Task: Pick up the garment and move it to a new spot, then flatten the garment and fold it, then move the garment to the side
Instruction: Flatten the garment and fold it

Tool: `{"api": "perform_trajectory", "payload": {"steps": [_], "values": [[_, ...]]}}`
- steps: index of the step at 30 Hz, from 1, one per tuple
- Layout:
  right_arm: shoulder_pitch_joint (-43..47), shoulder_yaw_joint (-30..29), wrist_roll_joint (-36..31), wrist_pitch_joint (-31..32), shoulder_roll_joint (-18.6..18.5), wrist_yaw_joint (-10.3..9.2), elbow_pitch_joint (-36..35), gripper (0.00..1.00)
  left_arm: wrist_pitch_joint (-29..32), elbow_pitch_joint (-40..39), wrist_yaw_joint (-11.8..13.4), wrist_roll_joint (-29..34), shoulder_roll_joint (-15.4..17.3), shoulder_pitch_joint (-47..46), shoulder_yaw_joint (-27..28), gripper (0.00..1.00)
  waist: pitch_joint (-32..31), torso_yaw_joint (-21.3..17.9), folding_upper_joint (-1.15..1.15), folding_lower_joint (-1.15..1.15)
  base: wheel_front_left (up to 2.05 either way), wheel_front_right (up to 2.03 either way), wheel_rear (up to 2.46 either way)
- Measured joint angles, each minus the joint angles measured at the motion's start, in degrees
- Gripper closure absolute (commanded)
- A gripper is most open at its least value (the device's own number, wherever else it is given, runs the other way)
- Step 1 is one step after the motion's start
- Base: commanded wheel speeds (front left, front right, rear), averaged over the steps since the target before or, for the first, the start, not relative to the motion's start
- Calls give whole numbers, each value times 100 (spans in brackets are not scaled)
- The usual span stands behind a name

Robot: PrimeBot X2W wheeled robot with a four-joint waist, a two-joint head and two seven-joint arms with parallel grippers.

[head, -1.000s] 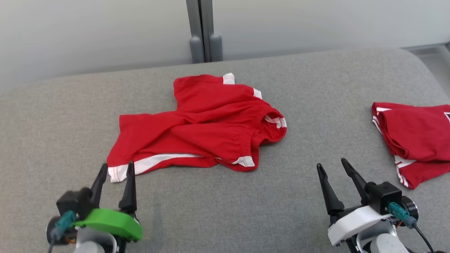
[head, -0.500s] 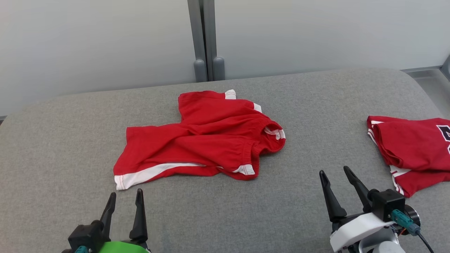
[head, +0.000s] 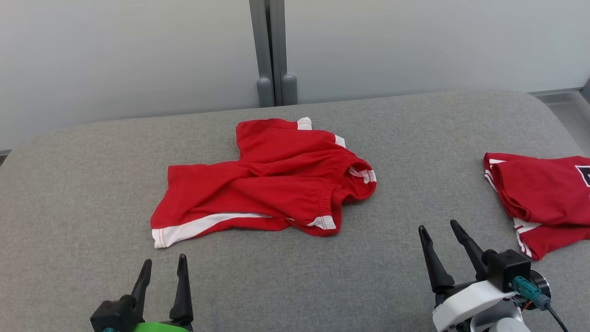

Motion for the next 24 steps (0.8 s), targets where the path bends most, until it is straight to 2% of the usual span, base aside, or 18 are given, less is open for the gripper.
{"api": "perform_trajectory", "payload": {"steps": [7,11,24], "values": [[-6,-30,-21,0,-1,0,12,0,0,53,-19,52,-38,-12,18,0,42,28,0,0,0,0,0],[-156,83,-247,-1,-2,0,96,0,0,68,-46,69,-52,-47,-1,0,88,109,0,0,0,0,0],[-1622,900,-686,404,3,0,1892,0,0,92,-73,93,-75,-338,-92,0,391,650,0,0,0,0,0]]}}
